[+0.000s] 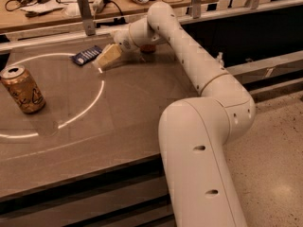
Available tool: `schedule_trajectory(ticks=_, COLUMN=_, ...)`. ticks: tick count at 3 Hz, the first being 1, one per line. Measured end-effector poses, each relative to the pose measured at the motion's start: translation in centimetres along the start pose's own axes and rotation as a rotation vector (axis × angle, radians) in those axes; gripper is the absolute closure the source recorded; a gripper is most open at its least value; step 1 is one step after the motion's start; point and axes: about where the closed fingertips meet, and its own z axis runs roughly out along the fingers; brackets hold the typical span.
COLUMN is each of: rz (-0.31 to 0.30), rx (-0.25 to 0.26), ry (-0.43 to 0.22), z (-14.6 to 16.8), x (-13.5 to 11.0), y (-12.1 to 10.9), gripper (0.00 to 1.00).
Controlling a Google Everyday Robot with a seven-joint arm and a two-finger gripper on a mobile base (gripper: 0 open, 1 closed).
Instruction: Pick rxbar blueberry
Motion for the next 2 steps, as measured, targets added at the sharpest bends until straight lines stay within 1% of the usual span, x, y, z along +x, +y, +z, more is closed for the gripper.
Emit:
schedule_trajectory(ticks=1, rz=0.000, rx=-0.018, ry=0.014, z=0.63, x=0.26, y=0.24, gripper=0.18)
schedule_trajectory(ticks=2, rz=0.002, rx=-0.038, ry=0.023, z=1.04, x=0.55, y=0.61, gripper=0.41)
